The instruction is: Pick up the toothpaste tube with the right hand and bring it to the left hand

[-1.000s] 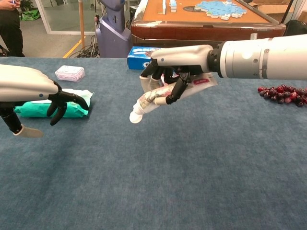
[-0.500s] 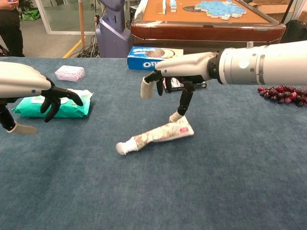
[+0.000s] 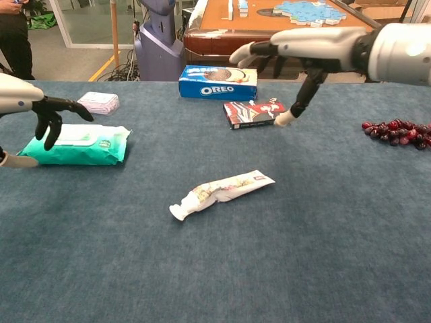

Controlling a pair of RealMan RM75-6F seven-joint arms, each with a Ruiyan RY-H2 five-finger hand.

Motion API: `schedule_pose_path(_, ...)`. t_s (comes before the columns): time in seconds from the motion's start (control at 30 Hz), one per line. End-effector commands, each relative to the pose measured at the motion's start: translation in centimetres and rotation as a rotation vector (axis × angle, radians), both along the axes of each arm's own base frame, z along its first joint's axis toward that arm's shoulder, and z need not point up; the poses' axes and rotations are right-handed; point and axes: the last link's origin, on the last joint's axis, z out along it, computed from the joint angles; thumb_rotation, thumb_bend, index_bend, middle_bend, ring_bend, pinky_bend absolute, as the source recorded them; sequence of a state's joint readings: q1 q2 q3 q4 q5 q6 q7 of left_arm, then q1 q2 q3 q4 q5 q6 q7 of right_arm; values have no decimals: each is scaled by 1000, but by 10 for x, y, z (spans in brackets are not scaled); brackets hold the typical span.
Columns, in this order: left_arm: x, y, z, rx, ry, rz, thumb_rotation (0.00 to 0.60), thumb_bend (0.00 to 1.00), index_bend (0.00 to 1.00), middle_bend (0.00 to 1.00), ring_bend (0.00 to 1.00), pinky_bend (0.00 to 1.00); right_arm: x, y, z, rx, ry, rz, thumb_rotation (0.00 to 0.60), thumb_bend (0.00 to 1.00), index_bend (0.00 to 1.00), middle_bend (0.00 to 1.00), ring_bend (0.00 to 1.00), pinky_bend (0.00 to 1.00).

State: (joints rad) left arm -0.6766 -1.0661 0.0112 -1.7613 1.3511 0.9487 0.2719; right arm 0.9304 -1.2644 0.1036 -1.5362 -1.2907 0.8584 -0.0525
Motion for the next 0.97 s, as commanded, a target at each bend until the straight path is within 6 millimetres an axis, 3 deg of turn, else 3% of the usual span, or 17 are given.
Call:
schedule_pose_path(0.03, -18, 1, 10, 98, -61, 81, 600, 270, 120, 461, 417, 179, -30, 12, 28, -73, 13, -81, 600, 164, 4, 184, 184, 240)
schedule_pose_path(0.3, -58, -12, 27, 278, -103, 209, 600, 270, 126, 432, 411, 179, -89, 45, 73, -230, 33, -223, 600, 167, 124, 285, 224, 246)
schedule_pose_path(0.53, -84, -35, 38, 408, -89, 260, 600, 270, 137, 429, 411, 179, -134, 81, 95, -333, 32, -349, 600, 170, 208, 332, 239, 250)
schedule_pose_path(0.8, -92, -62, 46, 500, -118, 273, 600, 270, 137, 429, 410, 179, -160, 129, 110, -424, 13, -421, 600, 169, 278, 369, 259, 250)
schedule_pose_path(0.97, -89, -71, 46, 516, -131, 269, 600, 270, 137, 429, 410, 179, -168, 147, 115, -448, 8, -441, 600, 169, 298, 386, 259, 250)
